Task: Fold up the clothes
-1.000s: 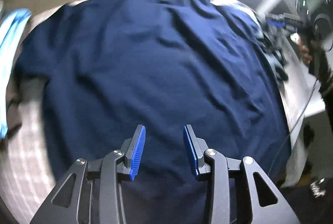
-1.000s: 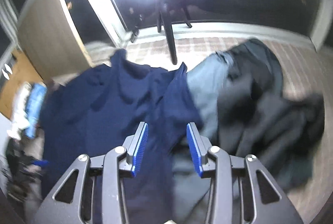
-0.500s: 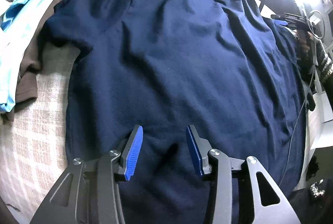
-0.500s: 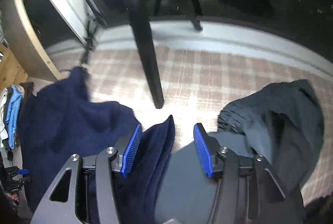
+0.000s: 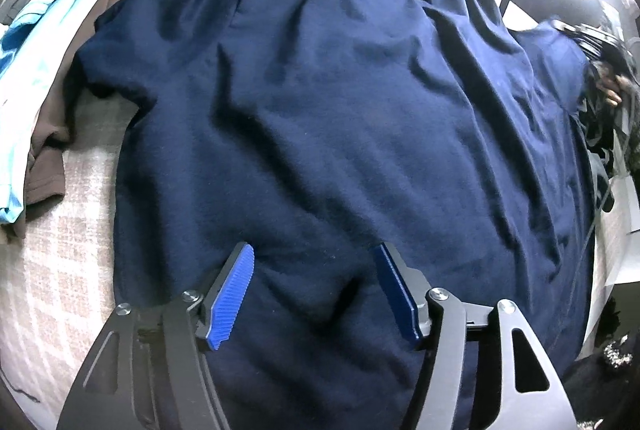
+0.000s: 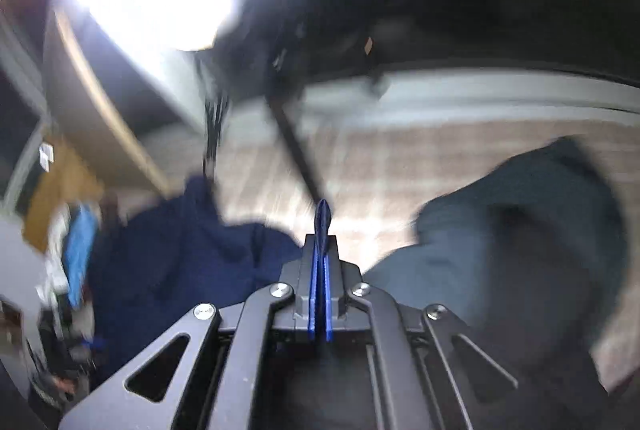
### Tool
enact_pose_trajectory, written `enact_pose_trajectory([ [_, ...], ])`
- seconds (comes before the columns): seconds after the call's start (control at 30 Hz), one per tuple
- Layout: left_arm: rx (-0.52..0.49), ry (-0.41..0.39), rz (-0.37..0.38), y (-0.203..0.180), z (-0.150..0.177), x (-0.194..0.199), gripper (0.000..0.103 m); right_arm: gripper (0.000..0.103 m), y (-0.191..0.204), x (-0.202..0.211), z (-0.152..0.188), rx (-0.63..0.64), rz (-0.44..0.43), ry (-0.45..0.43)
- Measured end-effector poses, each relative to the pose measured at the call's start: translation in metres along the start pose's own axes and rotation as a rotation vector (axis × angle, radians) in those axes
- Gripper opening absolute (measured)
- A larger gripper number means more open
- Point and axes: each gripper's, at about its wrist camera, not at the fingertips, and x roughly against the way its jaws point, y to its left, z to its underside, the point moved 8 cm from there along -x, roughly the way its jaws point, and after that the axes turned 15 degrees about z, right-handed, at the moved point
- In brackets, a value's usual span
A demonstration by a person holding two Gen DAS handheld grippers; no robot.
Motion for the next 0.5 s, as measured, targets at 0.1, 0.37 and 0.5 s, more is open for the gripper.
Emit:
enact_pose_trajectory([
  [0.1, -0.011, -0.002, 0.0, -0.001, 0.003, -0.001, 0.067, 0.002, -0.034, 0.008, 0.002, -0.055, 0.096, -0.011],
  [0.37, -0.075, 0.041, -0.034, -0.013, 0.002, -0.007, 0.074, 0.007, -0.043, -0.001, 0.009, -0.131, 0.069, 0.066],
  [0.5, -0.074, 0.039, -0.019, -0.012, -0.006, 0.0, 0.074, 0.02, -0.041, 0.025, 0.019, -0.162, 0.04, 0.03],
])
